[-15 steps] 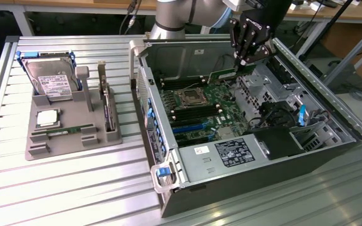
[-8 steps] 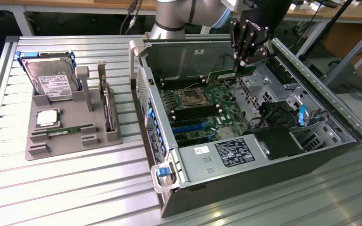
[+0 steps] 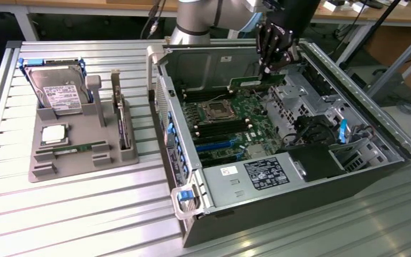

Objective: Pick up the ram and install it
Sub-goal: 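Insert the ram into the slot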

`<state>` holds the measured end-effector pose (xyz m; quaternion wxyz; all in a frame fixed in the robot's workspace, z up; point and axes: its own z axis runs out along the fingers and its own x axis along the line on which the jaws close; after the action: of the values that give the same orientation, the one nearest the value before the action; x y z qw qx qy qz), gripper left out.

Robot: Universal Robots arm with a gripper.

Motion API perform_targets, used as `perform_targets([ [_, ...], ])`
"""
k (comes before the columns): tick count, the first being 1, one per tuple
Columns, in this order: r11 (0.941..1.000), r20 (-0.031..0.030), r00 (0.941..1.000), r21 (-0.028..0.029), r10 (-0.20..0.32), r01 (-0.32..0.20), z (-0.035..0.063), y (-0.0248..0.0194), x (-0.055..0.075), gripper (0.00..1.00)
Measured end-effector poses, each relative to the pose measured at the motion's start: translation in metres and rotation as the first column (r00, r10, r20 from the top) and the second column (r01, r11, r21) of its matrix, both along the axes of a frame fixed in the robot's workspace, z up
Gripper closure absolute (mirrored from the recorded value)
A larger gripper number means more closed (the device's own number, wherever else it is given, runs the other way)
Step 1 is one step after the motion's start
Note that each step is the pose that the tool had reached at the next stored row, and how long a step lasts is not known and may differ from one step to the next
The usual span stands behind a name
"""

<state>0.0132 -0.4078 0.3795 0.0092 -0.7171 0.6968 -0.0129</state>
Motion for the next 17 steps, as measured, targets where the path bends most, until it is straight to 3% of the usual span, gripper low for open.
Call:
perform_targets([
  [6, 0.9998, -0.0005, 0.9998, 0.0000, -0.020, 0.020, -0.0060, 0.0045, 0.000, 0.87],
  [8, 0.9997, -0.0007, 0.9997, -0.0001, -0.023, 0.023, -0.0077, 0.0046, 0.000, 0.87],
  [9, 0.9997, -0.0008, 0.9997, -0.0002, -0.023, 0.023, -0.0137, 0.0046, 0.000, 0.87],
  [17, 0.9997, -0.0007, 0.9997, -0.0001, -0.023, 0.023, -0.0155, 0.0046, 0.000, 0.87],
])
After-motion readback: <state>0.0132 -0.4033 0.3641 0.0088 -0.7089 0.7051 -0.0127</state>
